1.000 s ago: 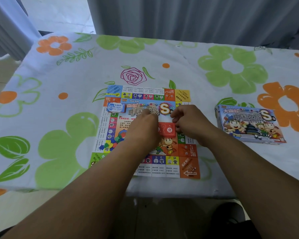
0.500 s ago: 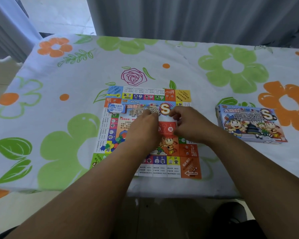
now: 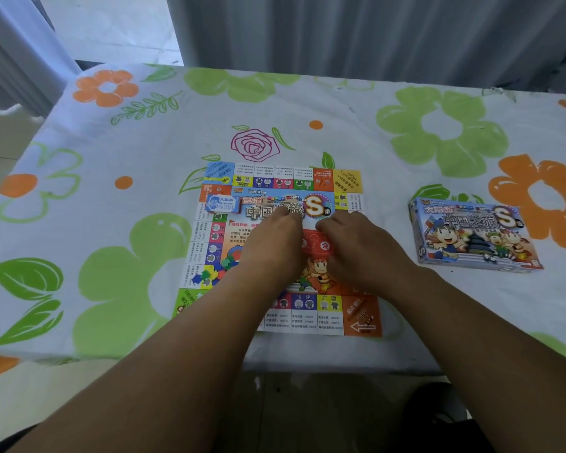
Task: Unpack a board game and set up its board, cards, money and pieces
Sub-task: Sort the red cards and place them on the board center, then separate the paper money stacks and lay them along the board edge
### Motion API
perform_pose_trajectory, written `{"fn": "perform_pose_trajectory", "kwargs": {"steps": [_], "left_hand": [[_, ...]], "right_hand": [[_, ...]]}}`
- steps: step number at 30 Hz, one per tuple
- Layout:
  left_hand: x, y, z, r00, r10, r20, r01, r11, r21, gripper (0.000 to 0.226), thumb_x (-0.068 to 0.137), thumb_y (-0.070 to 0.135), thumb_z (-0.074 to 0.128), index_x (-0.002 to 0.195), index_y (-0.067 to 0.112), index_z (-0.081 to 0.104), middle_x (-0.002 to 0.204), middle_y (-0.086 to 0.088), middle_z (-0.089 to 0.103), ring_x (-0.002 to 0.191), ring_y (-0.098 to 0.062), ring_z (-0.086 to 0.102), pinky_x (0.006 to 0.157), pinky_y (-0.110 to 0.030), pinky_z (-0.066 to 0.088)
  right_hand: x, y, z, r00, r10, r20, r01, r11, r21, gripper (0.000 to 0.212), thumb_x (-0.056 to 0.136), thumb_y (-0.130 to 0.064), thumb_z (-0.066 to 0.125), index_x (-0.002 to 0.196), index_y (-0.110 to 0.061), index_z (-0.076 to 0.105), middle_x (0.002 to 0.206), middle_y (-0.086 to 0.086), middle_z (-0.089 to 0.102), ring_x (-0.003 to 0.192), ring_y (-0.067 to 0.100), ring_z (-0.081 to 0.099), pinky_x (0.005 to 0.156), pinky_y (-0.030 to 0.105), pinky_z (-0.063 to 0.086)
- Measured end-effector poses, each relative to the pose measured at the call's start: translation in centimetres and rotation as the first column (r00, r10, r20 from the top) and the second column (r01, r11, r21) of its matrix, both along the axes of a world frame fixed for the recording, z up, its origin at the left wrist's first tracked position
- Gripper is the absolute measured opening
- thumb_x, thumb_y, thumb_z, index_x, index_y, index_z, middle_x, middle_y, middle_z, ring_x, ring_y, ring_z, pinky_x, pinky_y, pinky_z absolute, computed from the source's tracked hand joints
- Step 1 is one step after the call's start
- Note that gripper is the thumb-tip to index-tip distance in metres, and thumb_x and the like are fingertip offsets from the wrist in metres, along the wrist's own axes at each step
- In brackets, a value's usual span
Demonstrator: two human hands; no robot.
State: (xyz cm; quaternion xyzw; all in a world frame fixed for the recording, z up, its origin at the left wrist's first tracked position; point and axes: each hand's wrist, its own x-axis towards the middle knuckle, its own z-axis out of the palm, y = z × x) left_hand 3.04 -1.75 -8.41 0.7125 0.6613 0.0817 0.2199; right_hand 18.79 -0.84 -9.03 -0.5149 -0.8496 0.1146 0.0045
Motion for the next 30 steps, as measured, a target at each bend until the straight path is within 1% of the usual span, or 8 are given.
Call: {"fn": "perform_pose_trajectory", "kwargs": {"steps": [4, 9, 15, 18, 21, 25, 28, 30], "left_hand": [[0.0, 0.1, -0.1, 1.000, 0.013, -0.004, -0.013, 1.000, 0.000, 0.028, 0.087, 0.020, 0.070, 0.112, 0.014, 0.058, 0.114, -0.004, 0.054, 0.103, -0.025, 0.058, 0.082, -0.035, 0.047], [0.1, 0.1, -0.1, 1.000, 0.021, -0.011, -0.021, 1.000, -0.008, 0.047, 0.087, 0.018, 0.070, 0.129, 0.013, 0.052, 0.126, -0.006, 0.052, 0.114, -0.026, 0.056, 0.091, -0.037, 0.048], [0.0, 0.2, 0.0, 0.999, 0.045, 0.009, -0.045, 0.998, -0.043, 0.047, 0.085, 0.020, 0.073, 0.127, 0.014, 0.052, 0.123, -0.006, 0.052, 0.111, -0.026, 0.057, 0.088, -0.037, 0.050], [-1.0, 0.9, 0.9, 0.980, 0.163, 0.118, -0.148, 0.981, -0.125, 0.053, 0.082, 0.016, 0.076, 0.129, 0.014, 0.052, 0.124, -0.005, 0.056, 0.106, -0.024, 0.059, 0.083, -0.034, 0.052], [-4.3, 2.3, 2.3, 0.878, 0.393, 0.273, -0.375, 0.920, -0.118, 0.051, 0.080, 0.011, 0.070, 0.128, 0.016, 0.056, 0.121, -0.005, 0.061, 0.099, -0.025, 0.063, 0.084, -0.042, 0.057], [-8.3, 2.8, 2.3, 0.790, 0.550, 0.271, -0.582, 0.812, 0.049, 0.052, 0.075, 0.011, 0.066, 0.127, 0.017, 0.057, 0.127, -0.010, 0.051, 0.119, -0.031, 0.050, 0.091, -0.050, 0.053], [-8.9, 2.5, 1.1, 0.778, 0.597, 0.193, -0.608, 0.794, -0.002, 0.054, 0.084, 0.010, 0.061, 0.136, 0.015, 0.050, 0.136, -0.015, 0.042, 0.130, -0.033, 0.036, 0.100, -0.049, 0.046], [-9.1, 2.6, 0.5, 0.747, 0.626, 0.223, -0.630, 0.774, -0.063, 0.049, 0.086, 0.013, 0.058, 0.134, 0.013, 0.051, 0.133, -0.015, 0.048, 0.124, -0.034, 0.046, 0.098, -0.048, 0.048]], "right_hand": [[0.0, 0.0, 0.2, 1.000, 0.003, -0.007, -0.003, 1.000, -0.006, 0.046, 0.090, -0.024, 0.062, 0.134, -0.019, 0.049, 0.129, 0.002, 0.053, 0.117, 0.021, 0.049, 0.085, 0.036, 0.050], [0.1, 0.1, 0.3, 1.000, 0.003, 0.001, -0.003, 1.000, -0.021, 0.043, 0.088, -0.023, 0.063, 0.130, -0.020, 0.050, 0.126, 0.000, 0.052, 0.116, 0.019, 0.047, 0.079, 0.033, 0.048], [0.1, 0.1, 0.3, 1.000, -0.015, -0.001, 0.015, 0.999, -0.039, 0.048, 0.089, -0.028, 0.064, 0.134, -0.021, 0.048, 0.129, 0.000, 0.051, 0.119, 0.019, 0.047, 0.083, 0.034, 0.050], [0.2, 0.4, 0.9, 0.999, -0.047, -0.001, 0.046, 0.992, -0.114, 0.058, 0.088, -0.030, 0.065, 0.141, -0.020, 0.043, 0.133, 0.002, 0.048, 0.122, 0.020, 0.047, 0.090, 0.038, 0.051], [0.3, 1.1, 2.5, 0.985, -0.161, -0.068, 0.146, 0.971, -0.187, 0.063, 0.086, -0.032, 0.067, 0.143, -0.022, 0.042, 0.133, 0.002, 0.047, 0.120, 0.021, 0.051, 0.092, 0.040, 0.050], [0.2, 2.3, 5.0, 0.893, -0.356, -0.275, 0.306, 0.929, -0.206, 0.039, 0.089, -0.024, 0.065, 0.126, -0.020, 0.054, 0.123, 0.001, 0.056, 0.102, 0.021, 0.059, 0.082, 0.034, 0.047], [-0.1, 2.8, 5.8, 0.821, -0.430, -0.375, 0.370, 0.902, -0.225, 0.024, 0.089, -0.021, 0.065, 0.111, -0.019, 0.058, 0.112, -0.002, 0.061, 0.094, 0.020, 0.059, 0.073, 0.030, 0.041], [-0.6, 2.8, 5.8, 0.815, -0.436, -0.381, 0.367, 0.898, -0.244, 0.018, 0.088, -0.022, 0.065, 0.105, -0.020, 0.057, 0.108, -0.003, 0.061, 0.090, 0.019, 0.058, 0.071, 0.029, 0.039]]}}
